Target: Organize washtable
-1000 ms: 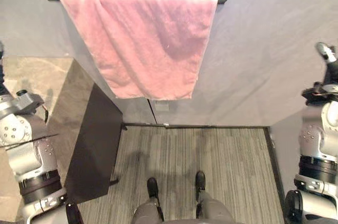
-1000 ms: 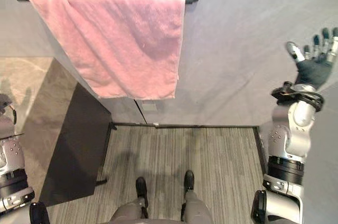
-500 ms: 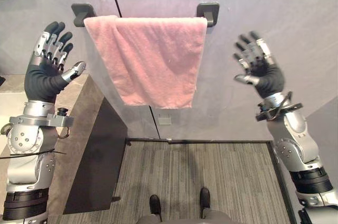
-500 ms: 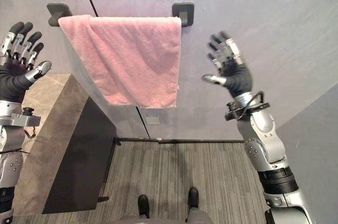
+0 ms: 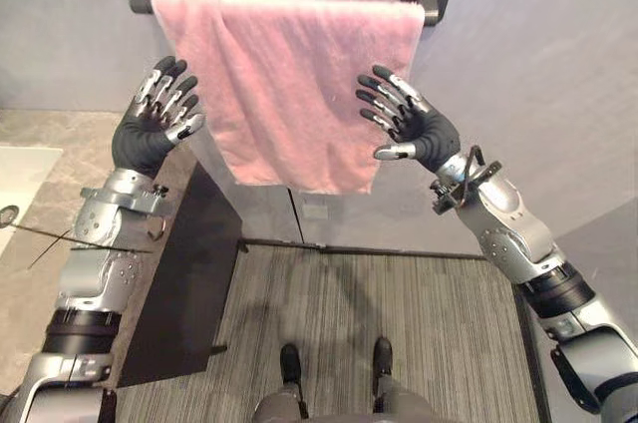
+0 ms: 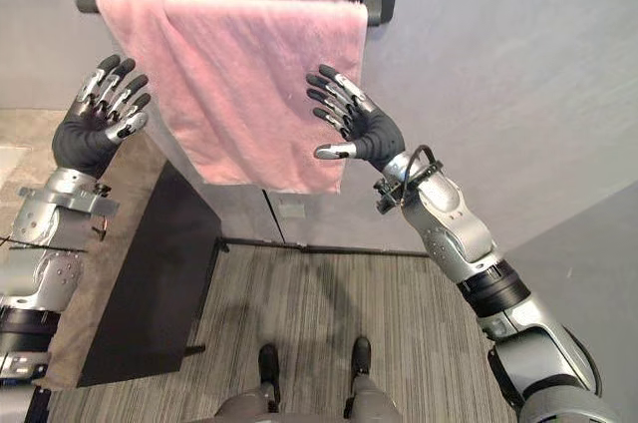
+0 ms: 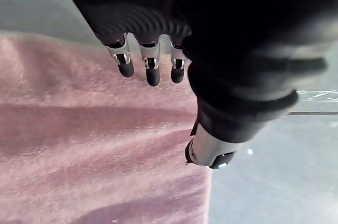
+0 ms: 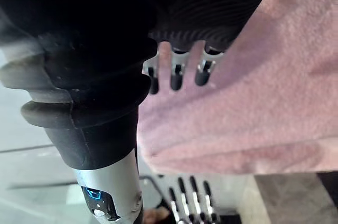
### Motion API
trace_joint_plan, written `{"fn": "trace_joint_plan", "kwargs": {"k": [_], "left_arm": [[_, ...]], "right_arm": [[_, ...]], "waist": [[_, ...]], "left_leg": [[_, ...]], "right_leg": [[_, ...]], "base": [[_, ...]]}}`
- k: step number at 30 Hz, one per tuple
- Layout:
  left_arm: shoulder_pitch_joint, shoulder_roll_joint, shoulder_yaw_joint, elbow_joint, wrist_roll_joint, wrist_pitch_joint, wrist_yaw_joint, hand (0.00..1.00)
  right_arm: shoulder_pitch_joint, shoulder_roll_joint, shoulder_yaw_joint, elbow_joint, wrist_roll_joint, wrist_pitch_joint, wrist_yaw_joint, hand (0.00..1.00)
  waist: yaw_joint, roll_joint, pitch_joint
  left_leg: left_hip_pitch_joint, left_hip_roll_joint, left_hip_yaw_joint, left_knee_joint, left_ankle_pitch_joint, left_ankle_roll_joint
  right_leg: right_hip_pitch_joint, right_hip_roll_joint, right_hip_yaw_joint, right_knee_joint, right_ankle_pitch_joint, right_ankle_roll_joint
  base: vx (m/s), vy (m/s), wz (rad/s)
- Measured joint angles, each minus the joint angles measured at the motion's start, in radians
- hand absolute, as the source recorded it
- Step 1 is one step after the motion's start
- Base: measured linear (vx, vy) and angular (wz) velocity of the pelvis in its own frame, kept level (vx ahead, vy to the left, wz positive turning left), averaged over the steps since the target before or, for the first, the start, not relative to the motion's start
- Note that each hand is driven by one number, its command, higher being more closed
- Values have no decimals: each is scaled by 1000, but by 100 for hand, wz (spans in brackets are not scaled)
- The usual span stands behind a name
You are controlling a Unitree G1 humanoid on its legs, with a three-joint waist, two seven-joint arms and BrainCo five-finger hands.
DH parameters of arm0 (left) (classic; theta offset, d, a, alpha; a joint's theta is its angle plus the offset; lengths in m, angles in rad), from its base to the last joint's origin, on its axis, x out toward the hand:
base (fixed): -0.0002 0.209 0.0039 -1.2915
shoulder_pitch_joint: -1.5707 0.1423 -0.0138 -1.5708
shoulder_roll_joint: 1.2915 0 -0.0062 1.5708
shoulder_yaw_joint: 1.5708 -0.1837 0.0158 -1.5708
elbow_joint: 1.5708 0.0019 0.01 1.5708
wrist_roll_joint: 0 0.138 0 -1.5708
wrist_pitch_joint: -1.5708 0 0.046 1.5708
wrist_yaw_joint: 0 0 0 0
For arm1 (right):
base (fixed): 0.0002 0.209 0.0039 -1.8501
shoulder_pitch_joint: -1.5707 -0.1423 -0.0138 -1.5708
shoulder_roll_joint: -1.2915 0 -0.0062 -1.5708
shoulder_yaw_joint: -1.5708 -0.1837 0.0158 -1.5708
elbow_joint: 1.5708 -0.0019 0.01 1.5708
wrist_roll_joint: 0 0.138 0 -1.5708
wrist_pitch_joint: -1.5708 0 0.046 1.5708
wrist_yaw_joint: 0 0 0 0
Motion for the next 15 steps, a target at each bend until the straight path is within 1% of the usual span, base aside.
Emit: {"fn": "trace_joint_plan", "kwargs": {"k": [2, 4, 5, 8, 10, 15], "left_arm": [[-57, 5, -41, 44, -18, 2, -1, 0], [-107, 26, -92, 80, -37, 9, -2, 0], [-120, 38, -110, 86, -43, 20, -7, 0], [-159, 73, -178, 100, -77, 45, -36, 0], [-189, 76, -218, 114, -87, 60, -65, 0], [-205, 76, -231, 176, -92, 68, -63, 0]], "right_arm": [[-31, 1, 17, 20, 0, 0, -6, 0], [-64, 4, 38, 46, 0, -1, -19, 0], [-69, 9, 42, 51, 0, -1, -21, 0], [-87, 36, 61, 55, -1, -1, -25, 0], [-111, 46, 94, 82, -1, -1, -25, 0], [-138, 79, 108, 102, -41, -2, -42, 0]], "waist": [[0, -3, 12], [-1, -5, 35], [-2, -5, 46], [-3, -5, 69], [-4, -6, 79], [-23, -6, 98]], "left_leg": [[-22, 0, 3, 0, 3, -1], [-29, 0, 6, 0, 6, 0], [-29, 1, 6, 0, 6, 0], [-34, 3, 14, 0, 6, 0], [-39, 3, 19, 3, 6, 0], [-40, 3, 22, 5, 6, 0]], "right_leg": [[-23, 0, 5, 0, 3, -1], [-32, 1, 11, 0, 6, -2], [-33, 2, 12, 0, 7, -3], [-44, 8, 17, 0, 8, -5], [-52, 11, 20, 0, 10, -7], [-54, 12, 23, 0, 11, -8]], "base": [[-8, 8, -5], [-5, 11, -4], [0, 13, -4], [16, 9, -9], [29, 14, -6], [8, 6, 0]]}}
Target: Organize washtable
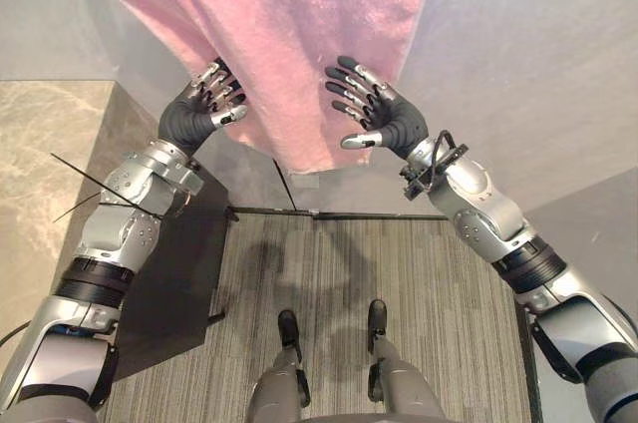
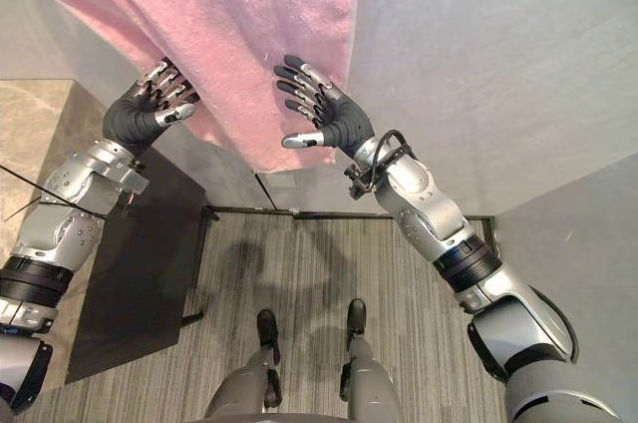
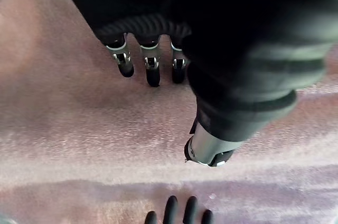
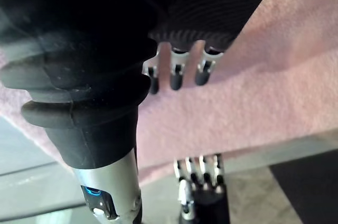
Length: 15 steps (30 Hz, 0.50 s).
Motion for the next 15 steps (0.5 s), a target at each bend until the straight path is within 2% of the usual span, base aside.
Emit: {"fn": "trace_joint_plan", "kwargs": {"k": [3, 6, 9, 12, 15], "left_arm": [[0, -11, 0, 32, 14, 0, 36, 0], [15, -73, 75, 33, 51, -2, 82, 0], [69, -141, 222, 67, 95, -7, 118, 0], [132, -173, 333, 81, 121, -9, 160, 0], [180, -208, 401, 81, 138, -17, 182, 0]], "right_arm": [[0, 6, -4, 0, -21, 0, -10, 0], [23, 16, -58, 1, -39, -1, -27, 0], [112, 25, -217, 0, -43, -3, -41, 0], [203, 24, -346, 9, -48, -5, -64, 0], [283, 27, -414, 10, -60, -5, -80, 0]], "waist": [[-3, -1, 6], [-1, -3, 18], [-1, -4, 19], [-1, -4, 19], [0, -4, 19]], "left_leg": [[0, 0, 5, -1, 0, 0], [0, 1, 6, -5, 0, 0], [1, 2, 7, -5, 0, 0], [2, 2, 7, -5, 0, 0], [13, 3, 7, -2, -1, 0]], "right_leg": [[-3, 0, 13, 0, 1, -1], [-4, 0, 16, 0, 0, -1], [-4, -1, 16, 0, 0, -1], [-3, -1, 16, 0, 0, -1], [8, -1, 15, 0, 0, -1]], "base": [[-1, 23, -5], [0, 0, 0], [0, 0, 0], [0, 0, 0], [0, 0, 0]]}}
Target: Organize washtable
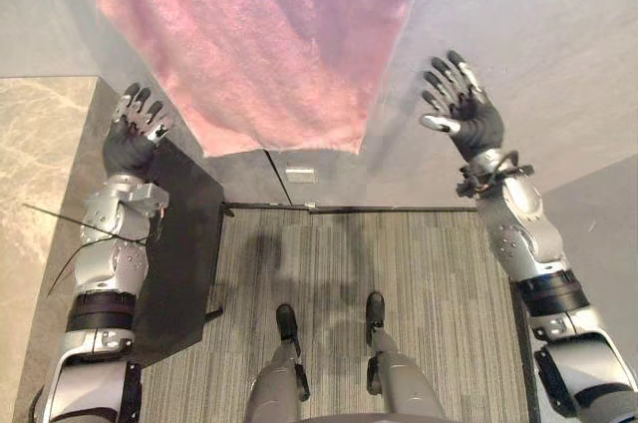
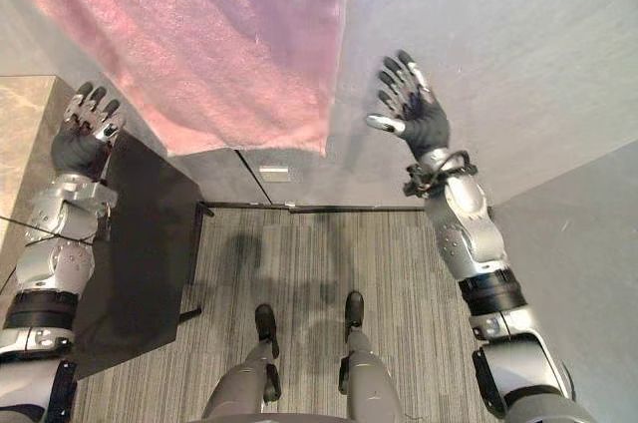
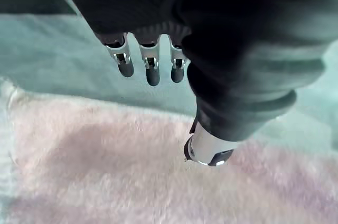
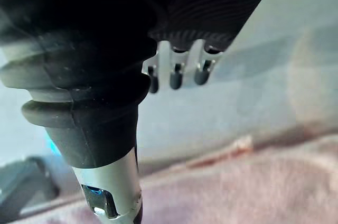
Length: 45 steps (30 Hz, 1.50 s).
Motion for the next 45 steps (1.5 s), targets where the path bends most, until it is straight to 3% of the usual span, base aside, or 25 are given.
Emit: {"fn": "trace_joint_plan", "kwargs": {"k": [6, 13, 14, 16, 20, 26, 28, 31, 32, 33, 34, 36, 37, 38, 39, 40, 41, 43, 45], "left_arm": [[109, -70, 111, -19, 2, -15, 18, 0], [258, -170, 180, -63, 80, -15, 58, 0], [280, -202, 193, -79, 114, -15, 74, 0], [357, -342, 210, -143, 225, -21, 124, 0], [503, -504, 149, -145, 355, -26, 167, 0], [598, -639, 39, 32, 382, -28, 160, 0], [614, -647, 30, 100, 378, -19, 163, 0], [638, -654, 36, 133, 340, -10, 168, 0], [645, -657, 36, 144, 328, -11, 171, 0], [637, -657, 41, 146, 322, -11, 178, 0], [633, -657, 44, 145, 323, -11, 188, 0], [625, -657, 44, 140, 325, -12, 188, 0], [618, -647, 46, 140, 324, -11, 189, 0], [615, -645, 39, 140, 324, -11, 187, 0], [591, -660, 35, 133, 324, -16, 185, 0], [578, -658, 43, 133, 324, -23, 184, 0], [554, -657, 50, 138, 315, -24, 191, 0], [555, -660, 38, 144, 306, -24, 187, 0], [560, -662, 39, 147, 302, -29, 189, 0]], "right_arm": [[150, 75, -137, -2, -31, 0, -33, 0], [354, 217, -400, -2, -76, -13, -129, 0], [389, 253, -427, -2, -94, -27, -149, 0], [498, 360, -479, -13, -115, -46, -188, 0], [695, 479, -481, -13, -175, -50, -201, 0], [849, 548, -442, 87, -213, -59, -197, 0], [855, 566, -425, 120, -214, -59, -199, 0], [859, 571, -371, 139, -214, -58, -203, 0], [857, 568, -355, 140, -212, -58, -204, 0], [856, 567, -333, 143, -212, -58, -204, 0], [864, 568, -308, 147, -213, -59, -203, 0], [862, 566, -260, 164, -216, -58, -202, 0], [859, 568, -226, 166, -227, -58, -196, 0], [853, 572, -212, 168, -243, -59, -192, 0], [822, 552, -184, 161, -268, -62, -182, 0], [796, 551, -172, 171, -285, -63, -177, 0], [771, 551, -134, 179, -299, -57, -178, 0], [768, 556, -96, 179, -322, -57, -178, 0], [764, 543, -66, 178, -330, -57, -177, 0]], "waist": [[3, 0, 0], [1, 2, -3], [-2, 1, -4], [-8, 7, -23], [-35, 22, -47], [-36, 13, -103], [-31, 5, -113], [-29, -10, -112], [-21, 9, -107], [-20, 9, -108], [-22, -1, -113], [-20, -28, -124], [-24, -60, -134], [-25, -49, -149], [-2, -22, -158], [1, -35, -145], [0, -46, -136], [24, -21, -135], [28, -14, -126]], "left_leg": [[9, 2, -1, -4, -4, -5], [37, 1, -4, -3, -5, -6], [42, 1, -4, -3, -8, -9], [51, -2, -3, -4, -12, -4], [102, -4, 0, -3, -31, -7], [194, 4, 55, -4, -62, -5], [214, 8, 74, -4, -68, -5], [220, 20, 83, -4, -70, -3], [211, 46, 79, -4, -70, 1], [207, 61, 77, -4, -66, 7], [200, 69, 64, -4, -51, 12], [193, 58, 15, -3, -36, 5], [174, 51, -20, -3, -35, -8], [151, 55, -41, 24, -40, -16], [22, 65, -62, 218, -112, -5], [19, 62, -61, 226, -107, -14], [5, 47, -87, 219, -74, -20], [4, 69, -123, 218, -61, -32], [4, 94, -146, 224, -47, -39]], "right_leg": [[9, -1, 1, -1, -8, 9], [38, -2, -1, -3, -17, 3], [43, -3, -1, -2, -18, 3], [54, -3, -6, -2, -27, 7], [101, -8, -1, 0, -40, 16], [175, -8, 19, 0, -56, 29], [177, -5, 31, 21, -68, 28], [150, -1, 27, 99, -123, 53], [112, 15, 41, 190, -159, 55], [63, 30, 78, 350, -206, 4], [32, 21, 115, 547, -299, 3], [36, -27, 144, 713, -376, 15], [39, -13, 129, 701, -381, 31], [48, -8, 117, 638, -381, 39], [108, -12, 151, 534, -441, 84], [107, -20, 164, 610, -478, 46], [131, -22, 195, 607, -522, 49], [184, 19, 200, 532, -530, 44], [208, 38, 181, 530, -568, 30]], "base": [[-6, 1, 0], [0, 0, 0], [0, 0, 0], [0, 0, 0], [66, 19, -2], [32, 4, -17], [3, -5, -22], [-36, -20, -11], [-18, -53, 5], [5, -97, 36], [20, -102, 58], [14, -216, 91], [-16, -253, 88], [58, -192, 66], [101, -99, 36], [102, -112, 51], [-14, -128, 45], [-143, -182, 40], [-190, -216, 39]]}}
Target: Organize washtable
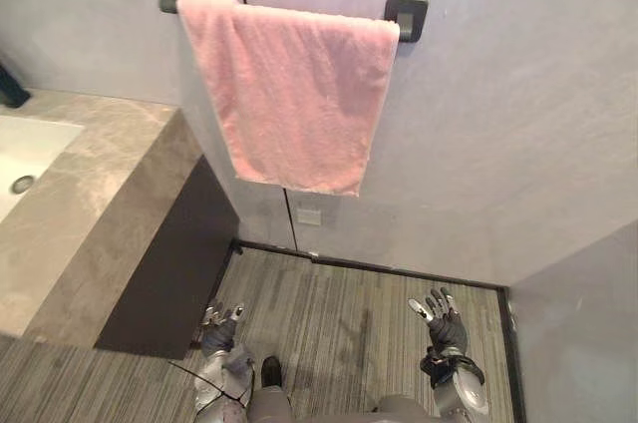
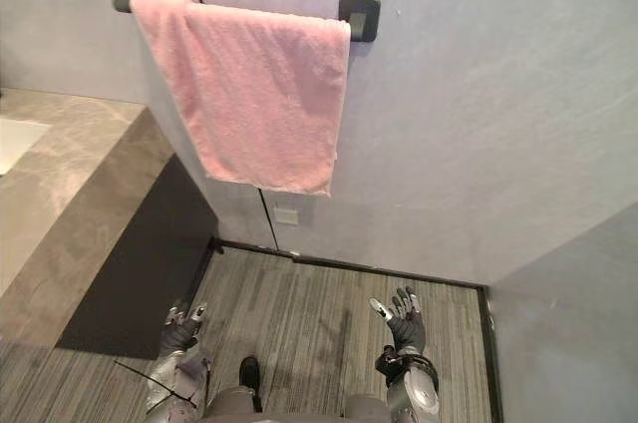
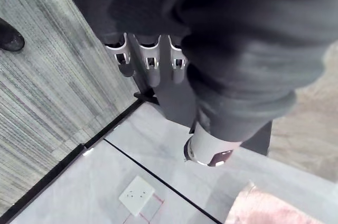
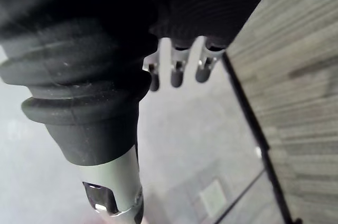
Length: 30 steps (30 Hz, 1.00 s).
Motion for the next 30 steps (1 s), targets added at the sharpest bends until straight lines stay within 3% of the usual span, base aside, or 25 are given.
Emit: {"fn": "trace_joint_plan", "kwargs": {"k": [2, 5, 7, 8, 10, 12, 14, 15, 16, 17, 18, 19, 20, 21, 22, 23, 24, 25, 26, 27, 29, 30], "left_arm": [[24, 3, -2, 0, -15, -1, -1, 0], [56, 5, -5, 1, -60, 1, -1, 0], [69, 15, -10, 1, -79, 1, -3, 0], [71, 16, -27, 1, -81, 2, -6, 0], [83, 16, -53, -2, -88, 8, -29, 0], [88, 20, -53, -10, -90, 7, -31, 0], [97, 30, -63, -11, -92, 7, -31, 0], [86, 34, -63, -14, -91, 7, -32, 0], [78, 36, -62, -25, -87, 8, -35, 0], [77, 44, -63, -33, -86, 8, -45, 0], [77, 48, -65, -35, -86, 8, -49, 0], [73, 49, -68, -54, -86, 8, -51, 0], [48, 62, -58, -70, -85, 6, -52, 0], [23, 69, -42, -77, -84, 2, -51, 0], [-3, 73, -42, -65, -83, 0, -51, 0], [-32, 79, -56, -26, -73, -1, -54, 0], [-44, 79, -73, -10, -70, 1, -54, 0], [-57, 77, -114, 3, -66, 7, -58, 0], [-62, 77, -149, 3, -66, 8, -69, 0], [-67, 77, -165, 2, -66, 9, -71, 0], [-80, 96, -196, 1, -66, 10, -71, 0], [-80, 108, -208, 1, -66, 13, -72, 0]], "right_arm": [[17, -4, 28, -5, -13, -3, 0, 0], [45, -32, 42, -3, -53, -2, -3, 0], [54, -42, 35, -1, -73, -2, -4, 0], [59, -47, 9, 0, -73, -3, -5, 0], [69, -67, -6, 25, -71, -2, -2, 0], [58, -76, -11, 37, -72, 0, 1, 0], [41, -74, -12, 48, -72, 2, 6, 0], [33, -69, -23, 47, -72, 0, 11, 0], [13, -63, -33, 60, -72, -1, 23, 0], [16, -79, -49, 61, -73, -1, 28, 0], [15, -86, -56, 63, -73, -1, 30, 0], [16, -89, -72, 85, -80, 1, 33, 0], [25, -84, -82, 119, -81, 0, 36, 0], [30, -70, -100, 132, -84, -5, 39, 0], [38, -57, -131, 145, -88, -11, 39, 0], [47, -60, -197, 186, -95, 1, 26, 0], [58, -55, -221, 198, -98, 1, 21, 0], [80, -52, -272, 222, -101, 3, 16, 0], [92, -45, -323, 229, -100, 8, 9, 0], [95, -39, -347, 237, -99, 8, 2, 0], [96, -6, -393, 280, -70, 11, -9, 0], [93, 10, -397, 299, -51, 12, -10, 0]], "waist": [[-3, 4, 4], [-7, 14, 13], [-7, -10, 21], [-13, -9, 25], [-33, -5, 24], [-31, 15, 23], [-36, 20, 15], [-41, 14, 18], [-40, 18, 27], [-31, 37, 33], [-32, 50, 36], [-45, 62, 37], [-103, 18, 11], [-126, 16, 13], [-116, 27, 14], [-130, 51, 4], [-147, 69, -6], [-163, 91, -22], [-177, 105, -31], [-183, 104, -33], [-197, 78, -40], [-195, 69, -45]], "left_leg": [[-19, 3, -52, 12, 4, 4], [-13, 17, -59, -42, -3, 1], [-10, 21, -13, -72, -37, 21], [-24, 2, 23, -32, -35, 30], [10, -34, 85, 17, -26, 42], [-4, -21, 117, 46, 13, 85], [-16, -18, 112, 26, 61, 57], [-24, -14, 124, 39, 59, 70], [-102, 36, 200, 324, -107, 167], [-127, 113, 277, 537, -176, 239], [-131, 127, 323, 559, -167, 235], [-121, 122, 366, 527, -135, 235], [-57, 3, 297, 290, -96, 172], [-47, 11, 346, 355, -152, 223], [-12, 85, 435, 507, -253, 230], [90, 170, 484, 561, -290, 163], [128, 194, 486, 542, -285, 154], [203, 223, 484, 447, -233, 126], [252, 224, 480, 314, -177, 96], [255, 208, 468, 259, -167, 75], [233, 155, 463, 150, -174, 62], [208, 142, 446, 99, -189, 29]], "right_leg": [[-25, 20, -57, 78, -39, -29], [-19, 29, -130, 102, -52, -52], [-16, 11, -179, 87, -38, -81], [-10, -16, -213, 79, -38, -88], [25, -42, -267, 44, -35, -82], [44, -35, -289, 34, -27, -70], [50, -36, -306, -8, 2, -83], [55, -44, -321, -30, 13, -82], [58, -47, -334, -38, 27, -77], [73, -37, -344, -21, 27, -78], [74, -23, -351, -3, 26, -77], [61, -24, -352, 3, 18, -99], [60, -9, -320, -148, 54, -154], [77, -16, -346, -187, 118, -127], [83, -19, -397, -208, 137, -115], [88, -17, -468, -203, 143, -122], [86, -19, -507, -197, 143, -122], [71, -34, -568, -167, 139, -127], [52, -60, -621, -127, 138, -130], [40, -76, -642, -112, 138, -130], [32, -125, -702, -103, 140, -127], [18, -131, -727, -101, 147, -117]], "base": [[-297, -258, 64], [-160, -155, 73], [-95, -99, 79], [-51, -41, 97], [-24, -31, 93], [11, 0, 32], [28, 21, 23], [19, 98, 22], [28, 101, 7], [28, 74, 8], [-17, 30, 37], [-146, -37, 114], [-179, -79, 162], [-183, -97, 163], [-59, -40, 147], [-40, 6, 135], [12, 91, 177], [-26, 175, 191], [-32, 210, 189], [-41, 260, 177], [-10, 264, 157], [1, 267, 121]]}}
